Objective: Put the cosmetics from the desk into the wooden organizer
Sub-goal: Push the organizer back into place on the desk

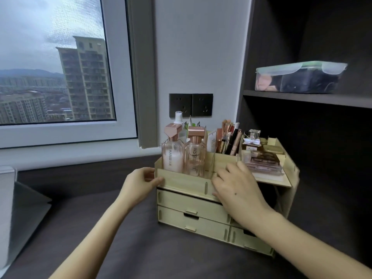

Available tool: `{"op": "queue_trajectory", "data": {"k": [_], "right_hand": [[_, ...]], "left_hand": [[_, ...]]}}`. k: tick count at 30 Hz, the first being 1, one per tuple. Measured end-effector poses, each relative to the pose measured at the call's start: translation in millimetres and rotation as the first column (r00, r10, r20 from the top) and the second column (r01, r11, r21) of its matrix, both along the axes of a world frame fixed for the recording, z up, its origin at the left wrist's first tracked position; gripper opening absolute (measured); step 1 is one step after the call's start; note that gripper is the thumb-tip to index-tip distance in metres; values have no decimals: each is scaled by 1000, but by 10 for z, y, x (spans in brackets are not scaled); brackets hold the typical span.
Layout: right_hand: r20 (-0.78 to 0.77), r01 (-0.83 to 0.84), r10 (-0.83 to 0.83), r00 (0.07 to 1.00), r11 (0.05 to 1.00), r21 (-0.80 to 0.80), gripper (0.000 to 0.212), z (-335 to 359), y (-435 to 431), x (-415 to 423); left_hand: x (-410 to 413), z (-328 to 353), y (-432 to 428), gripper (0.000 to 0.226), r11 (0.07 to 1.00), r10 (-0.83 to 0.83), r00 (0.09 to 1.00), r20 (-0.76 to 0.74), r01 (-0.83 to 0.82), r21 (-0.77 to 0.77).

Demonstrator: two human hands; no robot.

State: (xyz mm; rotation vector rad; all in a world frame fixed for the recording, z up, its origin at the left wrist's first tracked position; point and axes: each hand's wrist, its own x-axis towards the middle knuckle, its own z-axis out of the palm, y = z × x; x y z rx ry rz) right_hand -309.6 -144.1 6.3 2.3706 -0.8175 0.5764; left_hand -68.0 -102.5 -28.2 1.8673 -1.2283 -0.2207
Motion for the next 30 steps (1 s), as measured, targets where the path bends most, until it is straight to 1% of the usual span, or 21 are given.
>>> {"op": "queue_trajectory", "data": {"k": [3, 5, 6, 8, 11, 13, 16, 19, 22, 24, 25, 27, 29, 30], "right_hand": [[63, -44, 56, 996, 981, -187, 11, -233, 42, -15], [150, -53, 93, 984, 966, -252, 25, -349, 67, -40], [173, -42, 90, 981, 963, -266, 25, -387, 62, -59], [178, -9, 57, 982, 966, -258, 13, -431, 40, -91], [184, 25, 15, 983, 977, -212, 25, -448, -27, -81], [182, 41, -2, 983, 976, -212, 31, -454, -49, -50], [199, 42, 10, 980, 966, -256, 34, -476, -77, -22], [207, 50, 5, 978, 965, -258, 36, -494, -87, -16], [193, 64, -19, 981, 971, -228, 38, -499, -60, -11], [198, 64, -29, 980, 983, -173, 38, -470, -39, -10], [225, 62, -33, 974, 990, -124, 38, -437, -29, -2], [340, 24, -29, 940, 1000, 19, 41, -292, -15, 38], [514, -41, -35, 857, 990, 135, 44, -56, -17, 122], [577, -56, -49, 815, 985, 164, 44, 67, -36, 175]], "left_hand": [[-50, -95, -48, 30, 1000, -26, 1000, 7, 26, -16], [-73, -150, -76, 31, 999, -1, 1000, -8, 1, -50], [-78, -172, -90, 30, 997, 16, 1000, -10, -17, -69], [-79, -208, -107, 29, 994, 49, 999, -2, -49, -93], [-85, -236, -114, 28, 990, 80, 997, 14, -78, -118], [-90, -241, -116, 26, 986, 105, 994, 23, -101, -129], [-86, -238, -119, 25, 983, 128, 992, 15, -125, -134], [-79, -237, -128, 25, 981, 135, 991, 23, -130, -144], [-89, -234, -124, 28, 980, 147, 989, 26, -141, -143], [-88, -226, -116, 29, 982, 142, 989, 42, -135, -130], [-83, -212, -110, 30, 985, 136, 989, 59, -129, -114], [-76, -145, -108, 33, 990, 124, 987, 101, -117, -75], [-73, -26, -128, 40, 992, 108, 987, 115, -99, -81], [-71, 53, -144, 46, 988, 112, 988, 107, -100, -115]]}}
